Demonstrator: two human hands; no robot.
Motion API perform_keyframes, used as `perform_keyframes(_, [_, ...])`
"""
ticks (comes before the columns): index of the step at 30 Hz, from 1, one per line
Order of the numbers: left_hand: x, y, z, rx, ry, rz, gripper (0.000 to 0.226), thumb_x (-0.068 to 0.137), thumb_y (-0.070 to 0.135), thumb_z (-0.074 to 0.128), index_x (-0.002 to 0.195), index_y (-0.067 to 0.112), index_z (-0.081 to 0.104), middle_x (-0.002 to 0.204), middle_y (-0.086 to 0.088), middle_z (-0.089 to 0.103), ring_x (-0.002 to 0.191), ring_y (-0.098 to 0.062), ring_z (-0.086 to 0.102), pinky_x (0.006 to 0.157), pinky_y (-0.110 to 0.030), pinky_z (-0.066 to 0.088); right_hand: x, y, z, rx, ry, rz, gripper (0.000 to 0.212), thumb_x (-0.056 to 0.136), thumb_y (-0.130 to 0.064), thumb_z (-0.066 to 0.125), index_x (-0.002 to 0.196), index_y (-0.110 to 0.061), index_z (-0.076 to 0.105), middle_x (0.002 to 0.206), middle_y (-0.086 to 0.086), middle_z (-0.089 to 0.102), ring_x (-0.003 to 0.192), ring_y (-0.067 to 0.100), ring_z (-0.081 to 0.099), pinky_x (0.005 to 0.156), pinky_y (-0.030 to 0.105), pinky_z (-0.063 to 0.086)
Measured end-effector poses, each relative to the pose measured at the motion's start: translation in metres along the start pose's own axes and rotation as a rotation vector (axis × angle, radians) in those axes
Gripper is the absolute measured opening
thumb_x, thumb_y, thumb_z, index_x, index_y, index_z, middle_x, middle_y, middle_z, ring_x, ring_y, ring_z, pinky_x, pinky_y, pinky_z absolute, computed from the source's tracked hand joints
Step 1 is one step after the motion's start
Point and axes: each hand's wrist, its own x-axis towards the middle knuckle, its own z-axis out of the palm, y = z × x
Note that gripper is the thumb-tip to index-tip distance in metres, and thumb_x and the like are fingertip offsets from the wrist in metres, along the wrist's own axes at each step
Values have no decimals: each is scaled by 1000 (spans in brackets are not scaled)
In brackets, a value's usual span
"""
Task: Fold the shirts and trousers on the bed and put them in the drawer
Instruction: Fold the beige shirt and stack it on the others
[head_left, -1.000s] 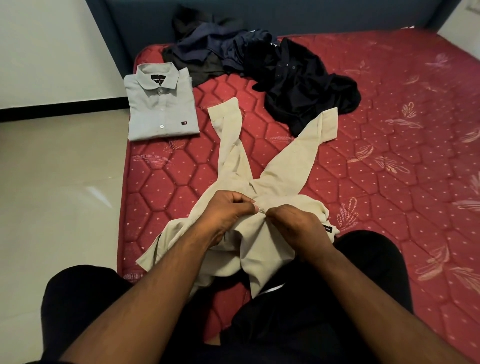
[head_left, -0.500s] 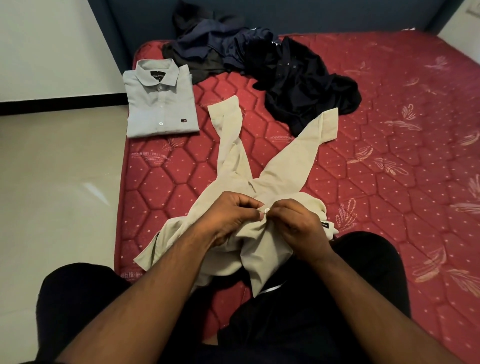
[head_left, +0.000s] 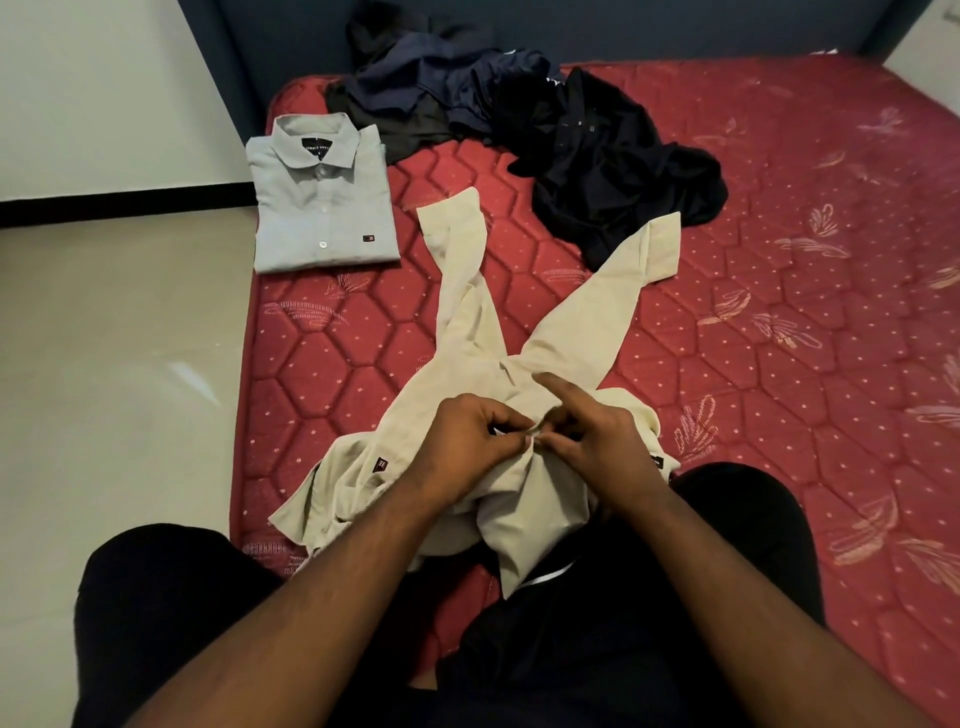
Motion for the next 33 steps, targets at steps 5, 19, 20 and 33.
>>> perform_keyframes(5, [-6,-4,8,68,94,48,16,78,5,75,89,15,80,83,5,76,66,9,62,68,-9,45,11,2,-1,-113,-100,26,10,72,-6,77,80,-12,75,74,0,69,71,10,58,68,30,46])
perform_keyframes(19, [-2,-5,5,199,-214,-104,18,88,18,54,93,10,69,81,-4,67,75,-15,58,69,-28,41,5,2,16,-188,42,145,8,72,-19,74,70,-17,66,71,-6,64,71,18,60,65,40,50])
perform_keyframes(20, [-2,-5,4,199,-195,-99,21,91,16,54,107,15,67,90,-1,69,79,-13,60,72,-24,40,5,2,15,-178,63,148,8,73,-18,74,73,-18,66,73,-6,65,73,17,61,67,39,50])
perform_keyframes(33, [32,23,12,540,4,-6,33,79,41,60,103,24,74,100,0,66,93,-19,62,80,-29,47,-15,42,-12,-262,-165,132,17,82,-27,64,84,-13,74,84,5,64,84,27,59,72,36,45])
